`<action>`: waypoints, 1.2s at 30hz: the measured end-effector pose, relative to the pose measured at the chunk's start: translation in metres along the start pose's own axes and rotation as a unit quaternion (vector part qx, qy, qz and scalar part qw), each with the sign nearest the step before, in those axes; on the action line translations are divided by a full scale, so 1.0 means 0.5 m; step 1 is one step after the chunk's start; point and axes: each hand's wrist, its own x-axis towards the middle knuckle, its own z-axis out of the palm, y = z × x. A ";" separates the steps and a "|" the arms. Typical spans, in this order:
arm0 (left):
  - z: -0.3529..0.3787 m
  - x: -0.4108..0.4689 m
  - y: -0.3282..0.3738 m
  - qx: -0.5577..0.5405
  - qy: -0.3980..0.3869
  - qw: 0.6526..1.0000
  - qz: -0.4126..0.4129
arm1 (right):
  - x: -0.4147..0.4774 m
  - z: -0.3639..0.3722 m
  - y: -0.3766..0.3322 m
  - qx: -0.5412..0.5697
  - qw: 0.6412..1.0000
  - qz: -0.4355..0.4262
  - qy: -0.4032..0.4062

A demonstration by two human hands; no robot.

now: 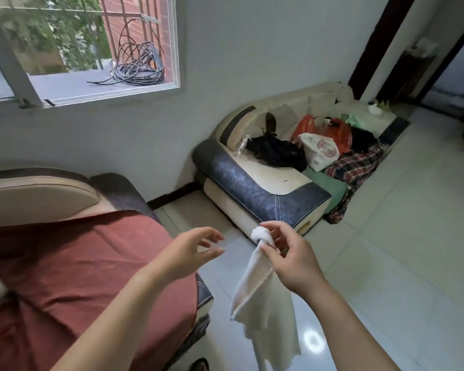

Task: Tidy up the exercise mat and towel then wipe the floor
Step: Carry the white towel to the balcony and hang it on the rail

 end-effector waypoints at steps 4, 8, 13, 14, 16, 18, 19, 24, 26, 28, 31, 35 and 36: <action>-0.075 0.151 -0.004 0.007 0.007 1.000 0.023 | 0.166 0.003 -0.019 -0.004 1.000 -0.020 0.013; -0.126 0.266 -0.018 -0.026 0.043 0.998 0.025 | 0.307 0.026 -0.030 -0.006 0.999 -0.038 0.002; -0.201 0.397 -0.033 -0.049 0.071 0.996 0.025 | 0.492 0.051 -0.033 0.016 0.996 -0.071 -0.043; -0.218 0.424 -0.039 -0.056 0.081 0.995 0.022 | 0.533 0.055 -0.032 0.019 0.996 -0.076 -0.051; -0.249 0.482 -0.053 -0.068 0.108 0.992 0.014 | 0.619 0.064 -0.028 0.020 0.993 -0.091 -0.076; -0.281 0.552 -0.065 -0.068 0.128 0.989 0.005 | 0.714 0.071 -0.023 0.023 0.988 -0.112 -0.108; -0.297 0.592 -0.071 -0.069 0.136 0.988 0.002 | 0.764 0.075 -0.021 0.025 0.985 -0.121 -0.123; -0.370 0.815 -0.089 -0.077 0.220 0.972 -0.004 | 1.024 0.086 -0.001 0.038 0.966 -0.168 -0.194; -0.394 0.896 -0.091 -0.083 0.238 0.968 -0.013 | 1.124 0.085 0.006 0.037 0.958 -0.185 -0.214; -0.415 0.970 -0.093 -0.089 0.225 0.970 -0.012 | 1.214 0.084 0.012 0.044 0.953 -0.199 -0.223; -0.439 1.059 -0.096 -0.100 0.217 0.971 -0.015 | 1.331 0.092 0.016 0.067 0.946 -0.214 -0.235; -0.486 1.122 -0.103 -0.076 0.293 0.953 -0.026 | 1.451 0.113 0.012 0.087 0.938 -0.236 -0.240; -0.505 1.131 -0.099 -0.067 0.311 0.948 -0.028 | 1.474 0.121 0.009 0.092 0.936 -0.238 -0.241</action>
